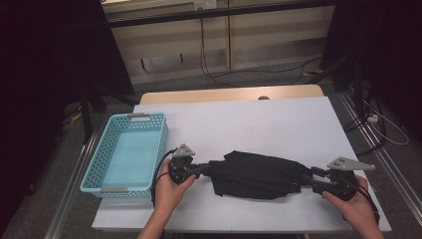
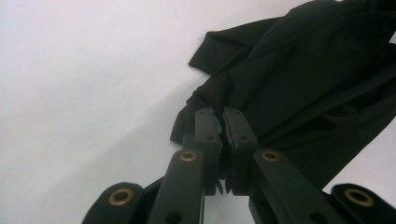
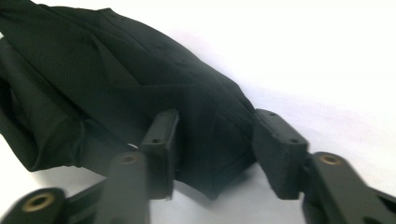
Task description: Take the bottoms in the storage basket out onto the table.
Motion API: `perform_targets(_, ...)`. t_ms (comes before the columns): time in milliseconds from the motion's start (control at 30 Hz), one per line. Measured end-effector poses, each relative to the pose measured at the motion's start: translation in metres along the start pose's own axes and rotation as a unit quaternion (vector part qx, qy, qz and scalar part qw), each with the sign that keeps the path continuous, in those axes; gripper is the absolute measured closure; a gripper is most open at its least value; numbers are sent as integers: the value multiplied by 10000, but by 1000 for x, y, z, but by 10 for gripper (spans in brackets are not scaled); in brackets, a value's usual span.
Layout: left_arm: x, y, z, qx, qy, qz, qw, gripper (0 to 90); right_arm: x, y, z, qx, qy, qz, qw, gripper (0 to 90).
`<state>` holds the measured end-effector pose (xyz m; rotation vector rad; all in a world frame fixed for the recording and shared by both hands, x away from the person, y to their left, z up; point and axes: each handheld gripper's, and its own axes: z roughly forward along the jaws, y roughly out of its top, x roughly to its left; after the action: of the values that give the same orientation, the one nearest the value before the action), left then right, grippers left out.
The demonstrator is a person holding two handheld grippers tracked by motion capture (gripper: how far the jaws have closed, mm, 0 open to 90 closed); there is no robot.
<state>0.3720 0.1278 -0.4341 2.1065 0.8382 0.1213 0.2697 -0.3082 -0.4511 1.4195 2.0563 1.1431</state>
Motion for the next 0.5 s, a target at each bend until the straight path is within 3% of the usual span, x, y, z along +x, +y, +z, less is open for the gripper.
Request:
perform_targets(67, 0, 0, 0, 8, -2, 28, 10000, 861, 1, 0, 1, 21, 61, 5, 10000, 485)
perform_targets(100, 0, 1, -1, 9, 10, 5, 10000, 861, 4, -1, 5, 59, 207, 33, 9998, 485)
perform_targets(200, 0, 0, -1, -16, 10, -3, 10000, 860, 7, 0, 7, 66, 275, 25, 9996, 537)
perform_targets(300, -1, -1, 0, 25, -11, -3, 10000, 858, 6, 1, 3, 6, 421, 89, 9991, 795)
perform_targets(400, -1, -2, 1, 4, -9, -16, 10000, 844, 3, 0, 1, -29, 505, 91, 9987, 853)
perform_targets(433, -1, -2, 1, 6, 14, -20, 10000, 771, 0, -1, -2, -55, 467, 77, 9989, 857)
perform_targets(467, -1, -2, 1, 25, 50, 2, 10000, 771, 0, -1, -2, -55, 467, 77, 9989, 857)
perform_targets(500, 0, -2, 2, 35, 116, -48, 9999, 661, 0, 0, -3, -64, 460, 60, 9989, 859)
